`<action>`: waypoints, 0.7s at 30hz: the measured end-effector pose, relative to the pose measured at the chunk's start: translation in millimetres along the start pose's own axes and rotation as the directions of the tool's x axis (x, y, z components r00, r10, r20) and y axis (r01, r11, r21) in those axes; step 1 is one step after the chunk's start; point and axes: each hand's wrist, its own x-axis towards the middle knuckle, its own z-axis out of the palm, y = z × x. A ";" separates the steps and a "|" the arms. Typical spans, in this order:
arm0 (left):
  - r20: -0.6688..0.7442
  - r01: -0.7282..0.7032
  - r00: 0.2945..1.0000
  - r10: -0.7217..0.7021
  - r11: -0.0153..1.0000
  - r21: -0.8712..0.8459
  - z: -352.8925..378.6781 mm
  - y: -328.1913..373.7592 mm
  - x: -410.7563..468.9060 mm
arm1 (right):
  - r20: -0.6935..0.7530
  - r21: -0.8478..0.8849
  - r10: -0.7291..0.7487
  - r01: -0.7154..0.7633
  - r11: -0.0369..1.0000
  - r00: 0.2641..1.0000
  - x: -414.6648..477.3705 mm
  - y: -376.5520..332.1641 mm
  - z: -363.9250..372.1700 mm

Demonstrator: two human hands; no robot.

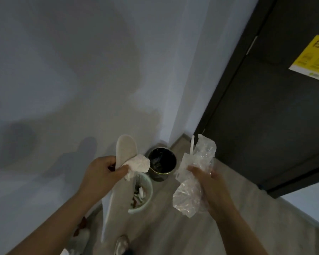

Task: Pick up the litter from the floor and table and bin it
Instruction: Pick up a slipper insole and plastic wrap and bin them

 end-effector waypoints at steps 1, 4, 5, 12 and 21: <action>0.012 0.023 1.000 -0.023 1.000 0.004 2.9 -7.6 14.3 | -0.002 -0.006 0.011 -0.011 1.000 1.000 12.7 1.2 5.3; 0.040 0.091 0.995 -0.092 0.996 0.015 15.3 -29.6 56.9 | -0.020 -0.028 0.047 -0.047 0.998 0.999 49.2 7.1 20.5; 0.041 0.111 0.993 -0.112 0.994 0.023 20.7 -36.8 70.8 | -0.027 -0.033 0.056 -0.057 0.998 0.998 62.3 9.6 25.6; 0.092 0.222 0.968 -0.234 0.968 0.120 79.8 -98.7 148.1 | -0.103 -0.041 0.175 -0.180 0.983 0.979 151.2 48.1 45.7; 0.133 0.369 0.907 -0.399 0.907 0.203 206.5 -197.7 191.2 | -0.099 -0.127 0.376 -0.387 0.913 0.921 262.5 157.4 30.3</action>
